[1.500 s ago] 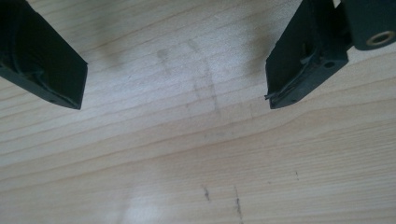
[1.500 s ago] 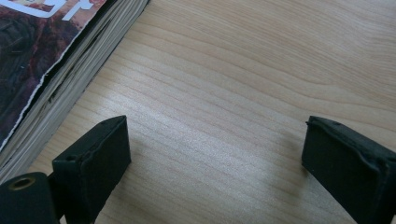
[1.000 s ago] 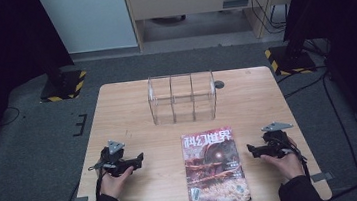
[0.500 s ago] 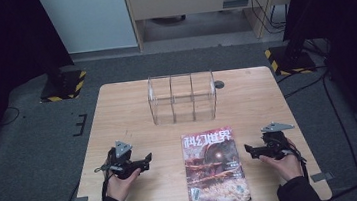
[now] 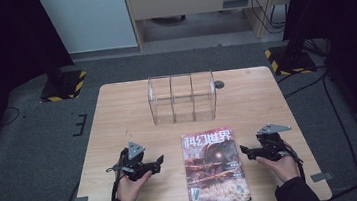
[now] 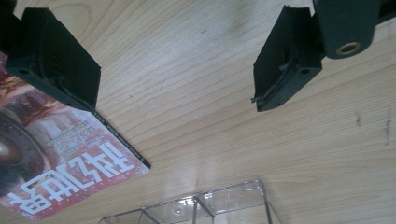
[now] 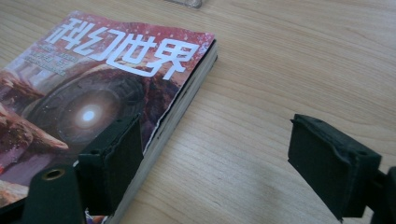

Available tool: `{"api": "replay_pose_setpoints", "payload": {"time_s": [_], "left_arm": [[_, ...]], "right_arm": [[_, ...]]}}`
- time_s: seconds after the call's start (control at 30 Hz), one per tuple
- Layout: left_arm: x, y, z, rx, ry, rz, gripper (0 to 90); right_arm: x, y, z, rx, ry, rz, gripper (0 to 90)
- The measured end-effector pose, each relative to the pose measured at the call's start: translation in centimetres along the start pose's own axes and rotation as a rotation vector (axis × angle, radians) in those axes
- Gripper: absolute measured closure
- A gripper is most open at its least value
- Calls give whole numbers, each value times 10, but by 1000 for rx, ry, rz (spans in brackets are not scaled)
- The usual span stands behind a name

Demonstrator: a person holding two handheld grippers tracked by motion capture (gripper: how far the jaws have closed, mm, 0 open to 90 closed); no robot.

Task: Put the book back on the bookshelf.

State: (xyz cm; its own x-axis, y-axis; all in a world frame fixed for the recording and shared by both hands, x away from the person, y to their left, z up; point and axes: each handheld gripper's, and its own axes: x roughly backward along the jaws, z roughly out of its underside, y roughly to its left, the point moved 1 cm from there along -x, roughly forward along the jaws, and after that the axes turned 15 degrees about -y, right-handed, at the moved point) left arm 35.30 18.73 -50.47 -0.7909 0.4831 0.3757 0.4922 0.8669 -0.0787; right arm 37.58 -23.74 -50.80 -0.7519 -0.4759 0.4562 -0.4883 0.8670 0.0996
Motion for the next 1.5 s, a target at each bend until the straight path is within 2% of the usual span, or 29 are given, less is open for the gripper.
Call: {"api": "replay_pose_setpoints", "payload": {"time_s": [0.07, 0.17, 0.4, 0.5, 0.63, 0.67, 0.73, 0.77, 0.83, 1.0, 1.23, 1.5], "left_arm": [[0, -1, 0, -5, 4, 5, 153], [-5, -11, 0, -12, 9, 28, 162], [-11, -25, 2, -29, 21, 59, 176], [-13, -29, 3, -44, 30, 70, 176], [-16, -35, 4, -39, 36, 87, 180], [-16, -35, 4, -44, 39, 93, 192], [-18, -39, 5, -46, 57, 93, 208], [-21, -42, 7, -58, 63, 104, 213], [-22, -43, 8, -63, 61, 113, 221], [-25, -49, 8, -68, 50, 141, 222], [-32, -61, 12, -80, 90, 173, 223], [-44, -79, 20, -95, 137, 206, 223]], "right_arm": [[0, 1, 0, 3, 0, -6, 195], [-1, 5, -1, 3, -1, -12, 211], [-5, 11, 3, 4, 17, -27, 222], [-6, 13, 3, 12, 11, -38, 229], [-7, 15, 3, 40, 8, -35, 232], [-7, 16, 4, 53, -4, -50, 267], [-8, 17, 3, 43, -5, -68, 267], [-8, 18, 3, 65, -10, -68, 269], [-8, 19, 3, 63, -18, -80, 287], [-10, 20, 5, 56, 6, -89, 280], [-15, 25, 9, 34, 65, -136, 295], [-18, 29, 11, 50, 96, -155, 338]]}}
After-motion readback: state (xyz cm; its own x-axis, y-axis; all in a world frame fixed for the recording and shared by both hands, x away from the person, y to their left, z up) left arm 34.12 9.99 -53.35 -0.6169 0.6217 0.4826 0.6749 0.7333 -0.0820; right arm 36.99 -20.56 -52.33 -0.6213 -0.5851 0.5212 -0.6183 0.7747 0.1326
